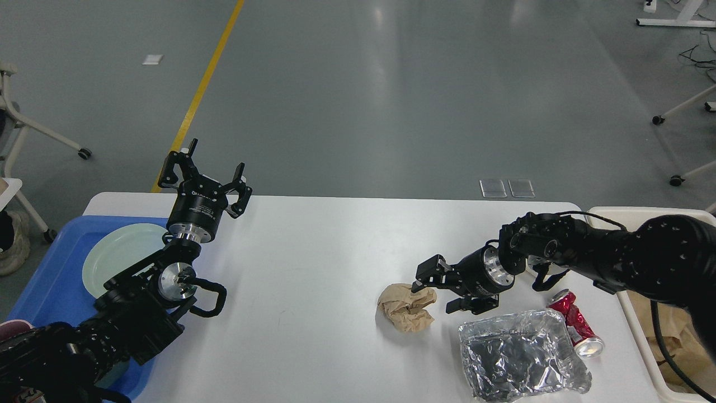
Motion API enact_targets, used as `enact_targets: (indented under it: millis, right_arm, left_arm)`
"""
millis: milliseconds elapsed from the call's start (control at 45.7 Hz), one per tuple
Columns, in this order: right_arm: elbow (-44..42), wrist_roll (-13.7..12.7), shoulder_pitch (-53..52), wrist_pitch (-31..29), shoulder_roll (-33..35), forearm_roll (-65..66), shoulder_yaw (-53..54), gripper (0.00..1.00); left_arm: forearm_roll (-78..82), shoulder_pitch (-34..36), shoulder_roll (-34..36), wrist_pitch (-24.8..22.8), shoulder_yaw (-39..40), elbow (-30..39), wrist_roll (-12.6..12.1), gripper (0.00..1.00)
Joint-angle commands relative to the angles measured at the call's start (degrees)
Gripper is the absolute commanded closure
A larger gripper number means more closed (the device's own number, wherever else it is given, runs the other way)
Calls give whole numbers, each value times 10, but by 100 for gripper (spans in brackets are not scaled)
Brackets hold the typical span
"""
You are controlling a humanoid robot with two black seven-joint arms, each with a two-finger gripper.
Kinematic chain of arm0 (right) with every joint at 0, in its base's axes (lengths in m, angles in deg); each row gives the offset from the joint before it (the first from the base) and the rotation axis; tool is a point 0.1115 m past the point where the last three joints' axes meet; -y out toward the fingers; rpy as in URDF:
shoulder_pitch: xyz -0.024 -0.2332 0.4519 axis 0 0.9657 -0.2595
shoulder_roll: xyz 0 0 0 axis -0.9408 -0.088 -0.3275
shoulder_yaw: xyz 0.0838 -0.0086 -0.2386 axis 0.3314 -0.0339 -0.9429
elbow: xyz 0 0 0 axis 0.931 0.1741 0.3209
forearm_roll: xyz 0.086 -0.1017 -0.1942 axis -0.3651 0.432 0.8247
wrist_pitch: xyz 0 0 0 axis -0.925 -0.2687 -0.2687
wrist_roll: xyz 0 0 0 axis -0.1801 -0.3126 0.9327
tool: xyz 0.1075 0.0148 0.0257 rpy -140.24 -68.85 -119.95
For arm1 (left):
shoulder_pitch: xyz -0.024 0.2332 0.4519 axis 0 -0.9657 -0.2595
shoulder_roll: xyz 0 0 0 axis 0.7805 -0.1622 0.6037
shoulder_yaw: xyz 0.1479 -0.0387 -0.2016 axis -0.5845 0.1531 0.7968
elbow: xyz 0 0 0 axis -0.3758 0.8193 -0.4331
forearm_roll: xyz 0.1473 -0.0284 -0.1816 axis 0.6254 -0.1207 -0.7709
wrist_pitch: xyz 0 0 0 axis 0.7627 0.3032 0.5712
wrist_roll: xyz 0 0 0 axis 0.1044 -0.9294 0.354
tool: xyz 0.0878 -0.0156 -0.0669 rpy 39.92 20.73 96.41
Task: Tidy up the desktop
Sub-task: 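Lower the right gripper onto the crumpled paper ball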
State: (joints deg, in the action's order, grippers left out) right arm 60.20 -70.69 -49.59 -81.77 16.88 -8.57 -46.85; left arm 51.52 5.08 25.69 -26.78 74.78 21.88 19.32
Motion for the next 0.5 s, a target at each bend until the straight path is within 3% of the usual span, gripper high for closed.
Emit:
enact_targets:
  millis: [0,219,284,372,481]
  right_arm:
    - [-5,1,4,7,-3,-4,2,13]
    - [-19,1,12,28,-4,-5,15,19]
    - [-19,1,13,31,-3,-5,15,23]
    - [-15,1,11,24,0,-3,14,44]
    - [-10,1,9,20,0,-2,12,47]
  left_arm:
    - [0,0,0,0,0,0,0,3]
    - [0,0,0,0,1,0,0,3]
    - [0,0,0,0,0,0,0,3]
    - [0,0,0,0,1,0,0,3]
    - [0,0,0,0,0,0,0,3]
